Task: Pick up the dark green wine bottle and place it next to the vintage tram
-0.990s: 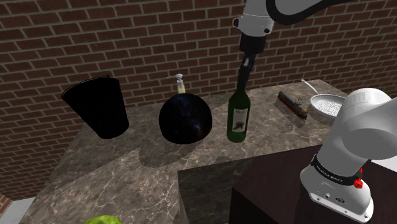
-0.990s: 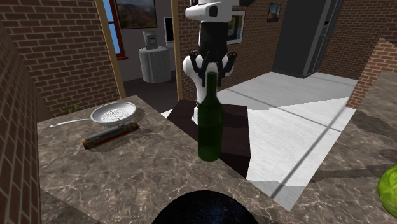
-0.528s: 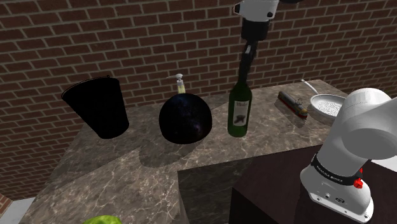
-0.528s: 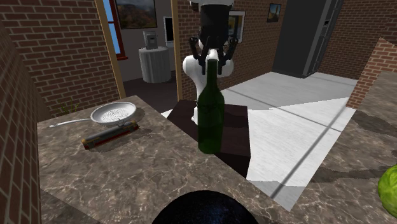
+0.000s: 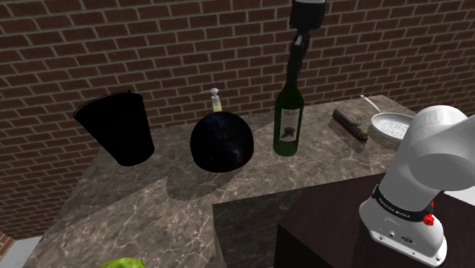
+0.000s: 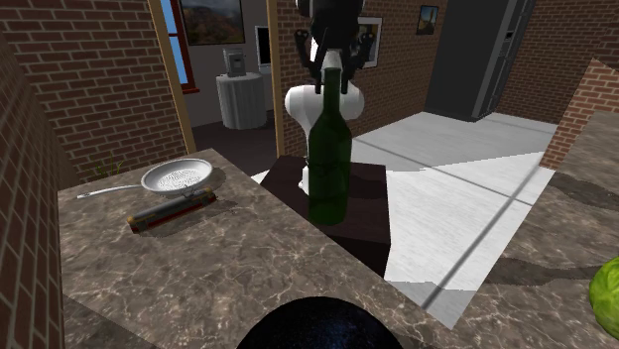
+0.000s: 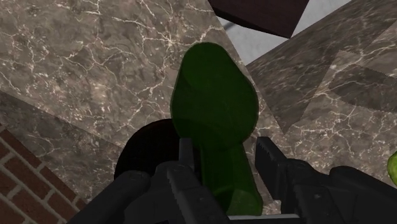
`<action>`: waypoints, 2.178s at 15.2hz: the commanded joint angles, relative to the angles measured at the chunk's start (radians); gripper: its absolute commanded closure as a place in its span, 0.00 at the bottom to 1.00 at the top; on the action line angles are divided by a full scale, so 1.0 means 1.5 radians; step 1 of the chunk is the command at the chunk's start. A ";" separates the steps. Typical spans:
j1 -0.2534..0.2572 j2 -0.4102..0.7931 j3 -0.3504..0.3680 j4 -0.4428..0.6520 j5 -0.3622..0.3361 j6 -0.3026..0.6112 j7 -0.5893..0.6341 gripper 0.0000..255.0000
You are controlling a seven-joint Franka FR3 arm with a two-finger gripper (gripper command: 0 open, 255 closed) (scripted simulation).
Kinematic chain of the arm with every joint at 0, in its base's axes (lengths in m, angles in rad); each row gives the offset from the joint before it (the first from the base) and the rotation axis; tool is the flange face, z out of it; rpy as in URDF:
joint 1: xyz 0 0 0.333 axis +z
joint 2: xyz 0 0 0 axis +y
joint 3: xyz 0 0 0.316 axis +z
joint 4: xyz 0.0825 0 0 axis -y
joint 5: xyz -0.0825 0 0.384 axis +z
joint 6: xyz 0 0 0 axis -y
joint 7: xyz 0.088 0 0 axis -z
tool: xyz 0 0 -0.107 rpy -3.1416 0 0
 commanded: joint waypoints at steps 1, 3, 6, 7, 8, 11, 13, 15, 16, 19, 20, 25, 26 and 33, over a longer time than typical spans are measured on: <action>0.000 0.005 0.000 0.022 0.000 -0.017 0.000 1.00; -0.001 0.011 0.000 0.044 -0.001 -0.033 0.000 1.00; -0.001 0.020 -0.001 0.078 -0.001 -0.058 0.000 1.00; -0.001 0.024 -0.001 0.090 -0.002 -0.066 0.000 1.00; -0.001 0.027 -0.001 0.102 -0.002 -0.074 0.000 1.00; -0.002 0.038 -0.001 0.137 -0.002 -0.099 0.000 1.00; -0.002 0.046 -0.001 0.162 -0.003 -0.116 0.000 1.00; -0.002 0.055 -0.001 0.187 -0.003 -0.132 0.000 1.00; -0.003 0.059 -0.002 0.200 -0.003 -0.141 0.000 1.00; -0.003 0.074 -0.002 0.239 -0.004 -0.166 0.000 1.00; -0.003 0.079 -0.002 0.253 -0.004 -0.174 0.000 1.00; -0.004 0.106 -0.001 0.323 -0.005 -0.218 0.000 1.00; -0.004 0.112 -0.001 0.338 -0.005 -0.227 0.001 1.00; -0.005 0.158 0.000 0.449 -0.007 -0.291 0.001 1.00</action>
